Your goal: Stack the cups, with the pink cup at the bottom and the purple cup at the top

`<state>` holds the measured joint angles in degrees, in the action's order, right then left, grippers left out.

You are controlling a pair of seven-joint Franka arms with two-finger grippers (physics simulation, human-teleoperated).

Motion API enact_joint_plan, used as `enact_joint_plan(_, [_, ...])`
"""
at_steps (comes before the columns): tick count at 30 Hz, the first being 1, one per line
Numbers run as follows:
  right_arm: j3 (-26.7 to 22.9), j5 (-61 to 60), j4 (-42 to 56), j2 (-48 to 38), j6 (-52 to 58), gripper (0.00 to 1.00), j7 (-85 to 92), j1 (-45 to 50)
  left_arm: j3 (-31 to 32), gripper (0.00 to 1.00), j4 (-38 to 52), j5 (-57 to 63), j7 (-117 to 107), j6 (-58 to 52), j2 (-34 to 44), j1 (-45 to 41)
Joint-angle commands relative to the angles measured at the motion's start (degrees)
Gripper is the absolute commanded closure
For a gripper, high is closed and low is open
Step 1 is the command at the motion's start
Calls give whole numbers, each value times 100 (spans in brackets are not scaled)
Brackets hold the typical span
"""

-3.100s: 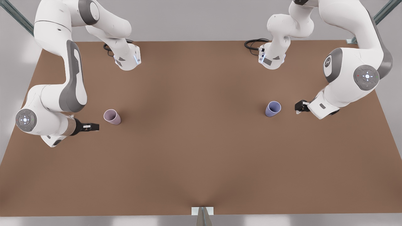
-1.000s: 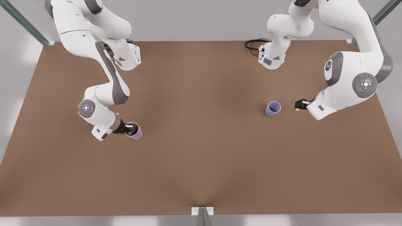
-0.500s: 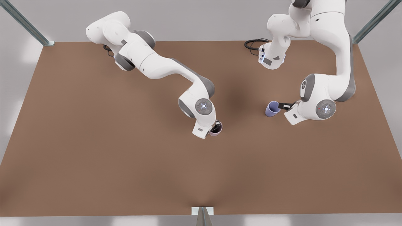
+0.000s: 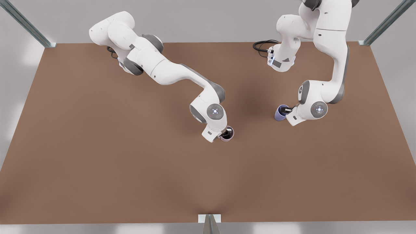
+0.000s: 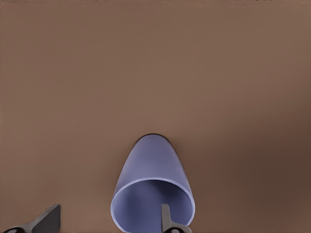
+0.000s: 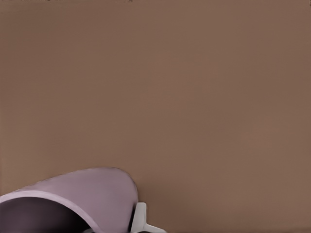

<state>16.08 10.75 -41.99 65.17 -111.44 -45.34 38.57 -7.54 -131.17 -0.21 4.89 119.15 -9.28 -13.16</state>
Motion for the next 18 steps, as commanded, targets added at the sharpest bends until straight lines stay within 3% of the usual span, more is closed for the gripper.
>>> enact_joint_plan(1, [1,32,-11,-4,-150,79,-1065,2,-1,0,-128,4,-23,635,-13,-2])
enact_joint_plan(7, [-210,59,-90,251,-492,79,-1065,204,-1,0,-471,12,-32,1163,-127,42])
enact_joint_plan(8, [-210,59,-108,277,-519,79,-1065,204,-1,37,-471,4,-40,1163,-118,42])
enact_joint_plan(10, [-210,67,-125,339,-607,79,-1065,213,7,71,-462,-31,-49,1146,-118,42])
enact_joint_plan(11, [-289,59,-126,339,-616,31,-1065,274,7,75,-471,-49,-49,1128,-118,42])
enact_joint_plan(12, [-298,59,-126,321,-580,0,-1065,274,7,77,-471,-49,-58,1128,-118,42])
enact_joint_plan(18, [-298,59,-134,286,-563,0,-1065,274,16,79,-462,-58,-137,1066,-118,42])
